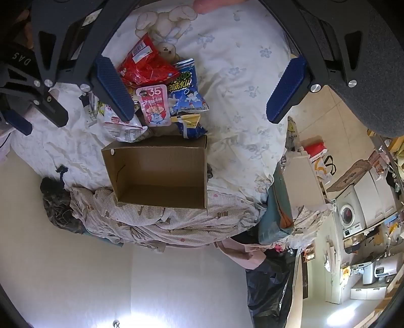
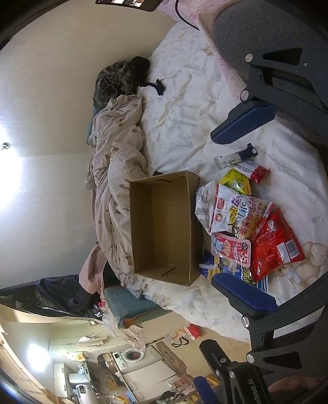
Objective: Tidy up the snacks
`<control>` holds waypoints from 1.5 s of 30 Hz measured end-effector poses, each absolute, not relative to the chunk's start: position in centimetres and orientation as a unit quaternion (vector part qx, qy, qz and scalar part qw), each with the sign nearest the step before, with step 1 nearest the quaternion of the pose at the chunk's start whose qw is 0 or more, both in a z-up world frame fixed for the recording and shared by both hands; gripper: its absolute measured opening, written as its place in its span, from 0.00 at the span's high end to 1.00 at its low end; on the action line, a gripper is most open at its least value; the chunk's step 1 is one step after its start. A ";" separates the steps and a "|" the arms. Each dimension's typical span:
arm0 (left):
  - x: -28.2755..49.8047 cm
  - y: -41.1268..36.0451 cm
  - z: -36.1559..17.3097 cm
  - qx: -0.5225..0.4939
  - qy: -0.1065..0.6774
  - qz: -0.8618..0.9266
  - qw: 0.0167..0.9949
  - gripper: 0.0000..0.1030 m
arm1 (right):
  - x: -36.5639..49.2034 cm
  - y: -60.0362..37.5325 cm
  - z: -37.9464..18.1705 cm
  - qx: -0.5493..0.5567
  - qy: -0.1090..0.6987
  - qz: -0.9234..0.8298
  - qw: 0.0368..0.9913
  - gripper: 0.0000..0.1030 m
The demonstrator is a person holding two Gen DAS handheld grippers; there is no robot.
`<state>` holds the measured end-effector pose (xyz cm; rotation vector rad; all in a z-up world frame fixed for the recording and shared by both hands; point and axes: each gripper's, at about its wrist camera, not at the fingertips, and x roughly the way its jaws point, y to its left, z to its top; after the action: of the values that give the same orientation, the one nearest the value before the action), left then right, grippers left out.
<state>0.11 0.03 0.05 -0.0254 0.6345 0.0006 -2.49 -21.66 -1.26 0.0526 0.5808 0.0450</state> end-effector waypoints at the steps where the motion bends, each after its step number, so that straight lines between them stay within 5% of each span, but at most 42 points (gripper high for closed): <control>1: 0.1 0.0 0.1 -0.011 0.312 0.000 0.950 0.00 | -2.5 -21.7 -1.2 0.026 0.286 0.022 0.958 0.00; 45: -0.5 -0.8 0.5 0.011 0.297 -0.001 0.955 0.00 | -2.7 -21.7 -1.0 0.025 0.284 0.022 0.958 0.00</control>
<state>-0.52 -0.77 0.53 0.0230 0.6028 -0.0021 -2.71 -21.69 -1.03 0.0516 0.5754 0.0440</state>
